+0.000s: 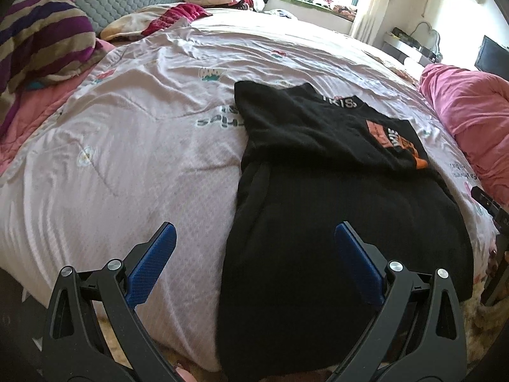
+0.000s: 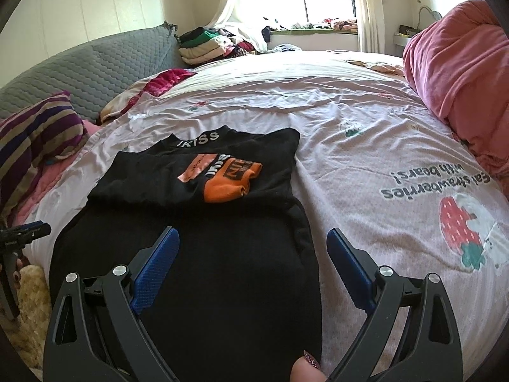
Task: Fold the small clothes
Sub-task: 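Move both open grippers back along the shirt toward its hem, then close both grippers on the hem edge of the black shirt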
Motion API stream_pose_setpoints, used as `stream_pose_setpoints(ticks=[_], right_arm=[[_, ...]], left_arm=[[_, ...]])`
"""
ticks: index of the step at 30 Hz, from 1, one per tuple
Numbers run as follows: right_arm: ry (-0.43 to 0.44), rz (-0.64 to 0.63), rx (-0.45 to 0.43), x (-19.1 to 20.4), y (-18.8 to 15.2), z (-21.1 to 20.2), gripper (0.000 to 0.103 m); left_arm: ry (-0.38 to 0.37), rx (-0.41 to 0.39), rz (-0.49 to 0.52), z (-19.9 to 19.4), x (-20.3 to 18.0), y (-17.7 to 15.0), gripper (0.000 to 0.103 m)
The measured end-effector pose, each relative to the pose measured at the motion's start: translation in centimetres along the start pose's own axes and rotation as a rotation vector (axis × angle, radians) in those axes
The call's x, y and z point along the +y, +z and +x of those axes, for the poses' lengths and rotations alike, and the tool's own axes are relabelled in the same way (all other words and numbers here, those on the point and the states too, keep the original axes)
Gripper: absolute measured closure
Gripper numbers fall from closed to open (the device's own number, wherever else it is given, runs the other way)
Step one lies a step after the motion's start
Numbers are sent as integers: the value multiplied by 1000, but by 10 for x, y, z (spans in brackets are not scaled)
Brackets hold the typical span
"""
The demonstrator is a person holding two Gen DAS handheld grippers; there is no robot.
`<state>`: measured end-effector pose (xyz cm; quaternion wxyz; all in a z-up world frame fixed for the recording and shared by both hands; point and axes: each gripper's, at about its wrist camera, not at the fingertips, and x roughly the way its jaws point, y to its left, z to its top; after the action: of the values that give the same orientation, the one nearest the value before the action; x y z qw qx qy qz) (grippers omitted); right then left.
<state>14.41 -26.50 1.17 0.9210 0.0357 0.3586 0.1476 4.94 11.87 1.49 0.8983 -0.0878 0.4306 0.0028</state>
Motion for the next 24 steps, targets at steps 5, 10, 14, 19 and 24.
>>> stream_pose_setpoints(ticks=[5,10,14,19,24], right_arm=[[-14,21,15,-6,-16,-5,10],[-14,43,35,-9,-33,-12,10],[-9,58,44,-10,-44,-17,10],[-1,80,53,-11,-50,-22,10],[-1,73,57,-6,-53,-26,10]], left_arm=[[8,10,23,-5,1,-9,10],[-1,22,33,-9,2,-19,10],[-24,38,33,-12,2,-31,10],[-35,65,64,-15,0,-46,20],[-75,97,64,-16,4,-59,41]])
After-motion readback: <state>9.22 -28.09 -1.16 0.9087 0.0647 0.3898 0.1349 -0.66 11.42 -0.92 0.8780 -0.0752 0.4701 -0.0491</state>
